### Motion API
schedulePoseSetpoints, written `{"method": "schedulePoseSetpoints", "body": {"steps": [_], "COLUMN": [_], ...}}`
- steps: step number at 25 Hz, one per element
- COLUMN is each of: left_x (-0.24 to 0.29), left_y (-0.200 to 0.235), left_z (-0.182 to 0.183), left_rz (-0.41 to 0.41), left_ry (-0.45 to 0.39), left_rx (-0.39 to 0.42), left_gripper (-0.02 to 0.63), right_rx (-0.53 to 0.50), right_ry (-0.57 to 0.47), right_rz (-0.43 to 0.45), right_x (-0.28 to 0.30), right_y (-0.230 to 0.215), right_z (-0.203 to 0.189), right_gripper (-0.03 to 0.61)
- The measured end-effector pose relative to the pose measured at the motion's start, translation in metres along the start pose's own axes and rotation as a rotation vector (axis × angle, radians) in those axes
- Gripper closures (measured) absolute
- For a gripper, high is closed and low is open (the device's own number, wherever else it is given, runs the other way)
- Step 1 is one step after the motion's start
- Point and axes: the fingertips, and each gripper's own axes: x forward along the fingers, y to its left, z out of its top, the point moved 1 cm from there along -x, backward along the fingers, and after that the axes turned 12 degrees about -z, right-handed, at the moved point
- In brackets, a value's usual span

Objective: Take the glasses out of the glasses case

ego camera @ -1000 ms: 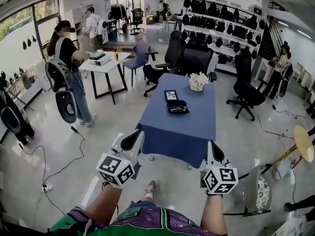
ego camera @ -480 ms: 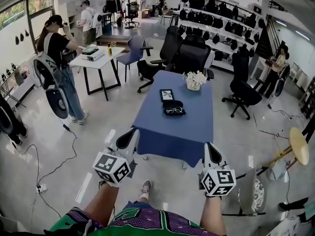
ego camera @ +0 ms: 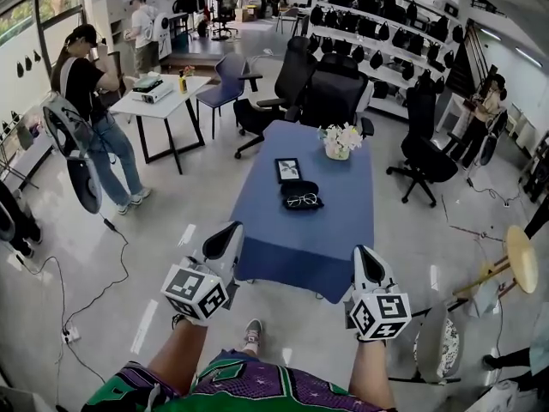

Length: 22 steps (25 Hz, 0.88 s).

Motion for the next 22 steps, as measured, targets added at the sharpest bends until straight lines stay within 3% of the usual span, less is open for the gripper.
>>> {"method": "schedulePoseSetpoints", "body": {"steps": [13, 22], "left_x": [0.071, 0.082], "left_y": [0.090, 0.150], "left_z": [0.014, 0.022], "left_rz": [-0.053, -0.071], "left_ry": [-0.005, -0.023], "left_rx": [-0.004, -0.012], "left_gripper": [0.597, 0.597], "right_rx": [-0.008, -0.027], "right_ry": [-0.007, -0.040], "right_rz": [-0.030, -0.026], "right_x": [0.106, 0.155], "right_y": [0.010, 0.045], "right_z": [0.029, 0.049], "right_gripper": [0.574, 0.574]}}
